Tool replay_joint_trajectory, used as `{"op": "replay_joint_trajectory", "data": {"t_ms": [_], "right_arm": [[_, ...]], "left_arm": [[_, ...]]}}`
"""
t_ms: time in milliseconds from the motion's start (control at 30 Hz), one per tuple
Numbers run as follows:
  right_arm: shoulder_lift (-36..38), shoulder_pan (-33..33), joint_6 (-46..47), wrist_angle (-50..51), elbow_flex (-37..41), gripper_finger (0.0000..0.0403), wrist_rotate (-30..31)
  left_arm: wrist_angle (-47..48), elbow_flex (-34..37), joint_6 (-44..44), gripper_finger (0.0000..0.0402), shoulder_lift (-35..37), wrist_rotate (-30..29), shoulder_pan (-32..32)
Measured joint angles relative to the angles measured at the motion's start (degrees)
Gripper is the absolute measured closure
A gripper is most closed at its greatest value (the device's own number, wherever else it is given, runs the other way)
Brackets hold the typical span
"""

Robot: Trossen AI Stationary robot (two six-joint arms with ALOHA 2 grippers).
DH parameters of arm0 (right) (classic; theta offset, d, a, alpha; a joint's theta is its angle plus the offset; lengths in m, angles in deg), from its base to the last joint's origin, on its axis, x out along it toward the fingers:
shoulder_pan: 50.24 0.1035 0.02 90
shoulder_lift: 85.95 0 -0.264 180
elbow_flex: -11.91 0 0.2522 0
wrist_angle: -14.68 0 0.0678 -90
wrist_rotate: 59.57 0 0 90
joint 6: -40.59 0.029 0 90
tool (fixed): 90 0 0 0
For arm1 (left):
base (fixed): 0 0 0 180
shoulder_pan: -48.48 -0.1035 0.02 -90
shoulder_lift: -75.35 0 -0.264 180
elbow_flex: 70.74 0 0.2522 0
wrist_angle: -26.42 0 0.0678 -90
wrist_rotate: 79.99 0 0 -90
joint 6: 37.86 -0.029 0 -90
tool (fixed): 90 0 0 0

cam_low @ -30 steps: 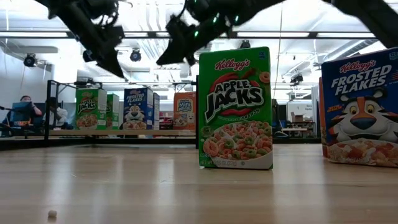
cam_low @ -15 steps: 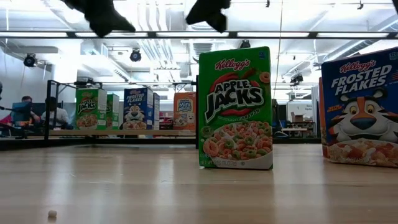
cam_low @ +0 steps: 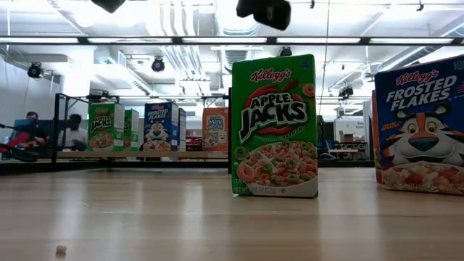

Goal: Stack cereal on shelf
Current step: Put the top orange cereal box on the shelf aligned with the orange cereal box

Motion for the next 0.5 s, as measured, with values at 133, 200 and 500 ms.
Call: {"op": "replay_joint_trajectory", "data": {"t_ms": [133,200,500], "right_arm": [[0.02,3.41,6.14,3.51,-0.09,0.039,0.33],[0.0,4.95,10.0,7.05,-0.09,0.039,0.37],[0.0,11.76,30.04,25.74,0.68,0.039,0.37]], "left_arm": [[-2.21,0.72,0.31,0.0401,-0.79,-1.33,3.6],[-2.94,0.72,0.55,0.0401,-1.23,-1.33,4.65],[-3.74,0.7,0.54,0.0401,-2.17,-1.33,5.81]]}}
